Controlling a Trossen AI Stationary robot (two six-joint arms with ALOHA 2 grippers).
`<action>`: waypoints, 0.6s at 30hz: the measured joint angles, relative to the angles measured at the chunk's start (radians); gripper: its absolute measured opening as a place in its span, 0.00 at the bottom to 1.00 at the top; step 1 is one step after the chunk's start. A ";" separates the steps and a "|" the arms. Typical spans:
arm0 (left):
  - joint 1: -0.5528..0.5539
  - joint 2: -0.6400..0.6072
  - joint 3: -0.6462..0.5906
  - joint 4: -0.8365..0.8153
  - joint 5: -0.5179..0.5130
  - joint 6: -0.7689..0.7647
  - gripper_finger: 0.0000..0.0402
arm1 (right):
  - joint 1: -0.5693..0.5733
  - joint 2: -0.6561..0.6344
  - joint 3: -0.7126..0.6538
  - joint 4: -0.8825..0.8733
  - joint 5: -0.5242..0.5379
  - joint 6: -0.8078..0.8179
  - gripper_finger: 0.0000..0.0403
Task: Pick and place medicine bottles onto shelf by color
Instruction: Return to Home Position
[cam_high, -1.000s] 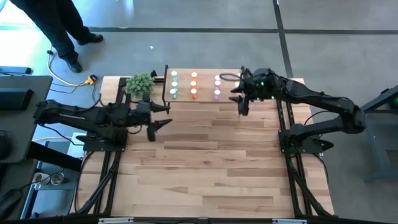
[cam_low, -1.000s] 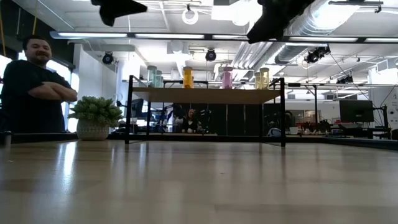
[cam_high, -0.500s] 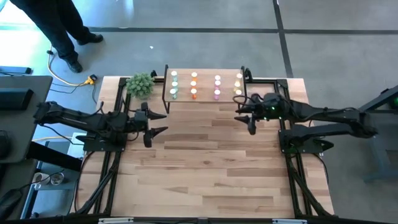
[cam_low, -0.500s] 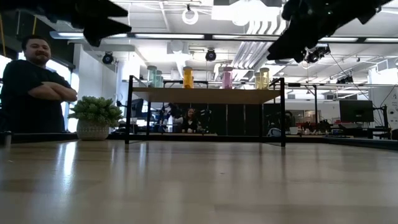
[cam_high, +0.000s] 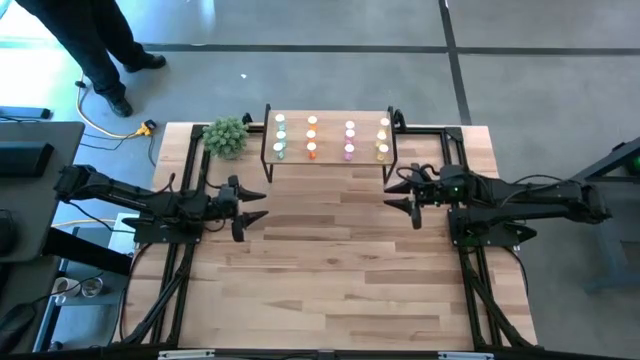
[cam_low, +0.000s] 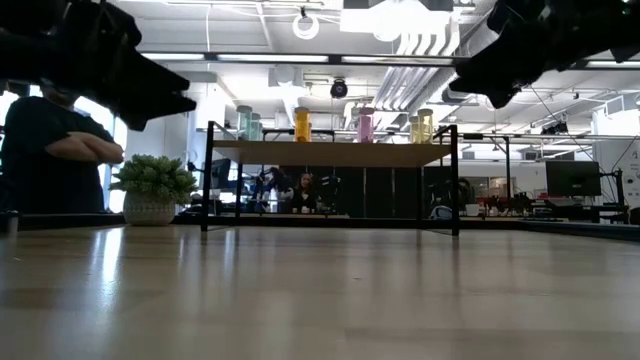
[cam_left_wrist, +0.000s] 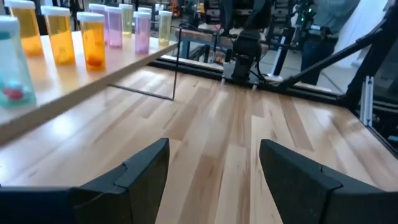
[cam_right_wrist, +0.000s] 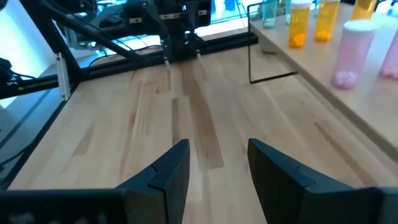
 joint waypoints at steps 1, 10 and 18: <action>0.000 0.000 -0.014 0.021 0.000 -0.003 0.59 | 0.004 -0.007 -0.009 0.003 0.000 0.002 0.38; -0.012 -0.073 -0.076 0.098 0.000 0.035 0.59 | 0.035 -0.027 -0.059 0.004 0.001 0.029 0.38; -0.061 -0.193 -0.076 0.054 -0.011 0.109 0.59 | 0.080 -0.026 -0.138 0.099 0.001 0.040 0.38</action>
